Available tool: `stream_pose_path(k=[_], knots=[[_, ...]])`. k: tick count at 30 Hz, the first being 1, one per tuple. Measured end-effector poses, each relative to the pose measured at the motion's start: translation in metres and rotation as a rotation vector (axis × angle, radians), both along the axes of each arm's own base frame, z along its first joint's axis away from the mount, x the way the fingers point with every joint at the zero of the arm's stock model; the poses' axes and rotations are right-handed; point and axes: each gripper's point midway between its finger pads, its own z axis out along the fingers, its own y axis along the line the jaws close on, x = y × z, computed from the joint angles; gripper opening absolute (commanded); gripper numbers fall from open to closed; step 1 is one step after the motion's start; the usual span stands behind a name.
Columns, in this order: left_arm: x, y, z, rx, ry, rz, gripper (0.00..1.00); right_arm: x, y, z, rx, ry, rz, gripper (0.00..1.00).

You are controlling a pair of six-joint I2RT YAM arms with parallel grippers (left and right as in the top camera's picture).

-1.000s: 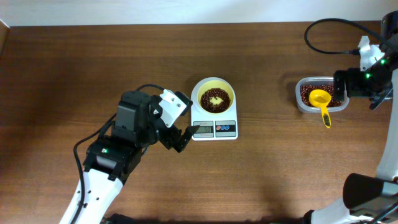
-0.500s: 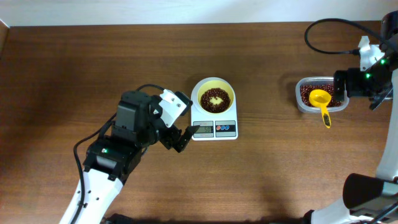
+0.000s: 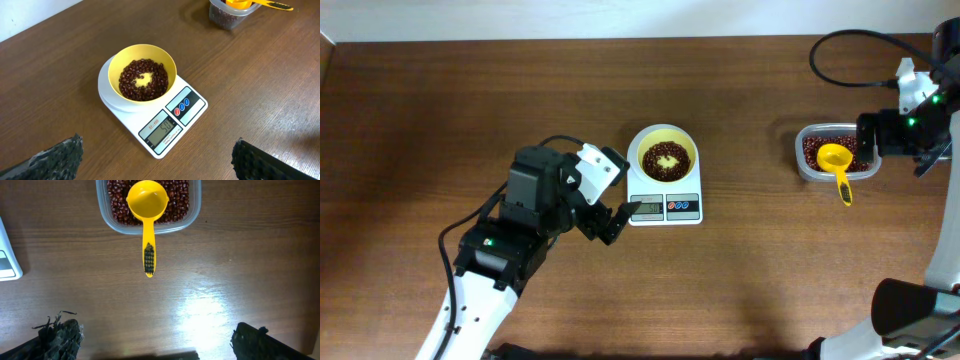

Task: Scoop item into bowl and weigh 50g on scale

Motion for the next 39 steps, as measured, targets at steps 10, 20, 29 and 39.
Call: stream_pose_path(k=[10,20,29,39], knots=[[0.0,0.0,0.0,0.0,0.0,0.0,0.99,0.0,0.0,0.0,0.0,0.0,-0.001,0.99],[0.0,0.0,0.0,0.0,0.0,0.0,0.99,0.0,0.0,0.0,0.0,0.0,0.002,0.99],[-0.007,0.002,-0.009,0.015,0.048,0.001,0.99,0.0,0.0,0.0,-0.001,0.0,0.002,0.99],[0.012,-0.014,-0.039,-0.027,0.2,0.281,0.99,0.0,0.0,0.0,-0.001,0.0,0.002,0.99]])
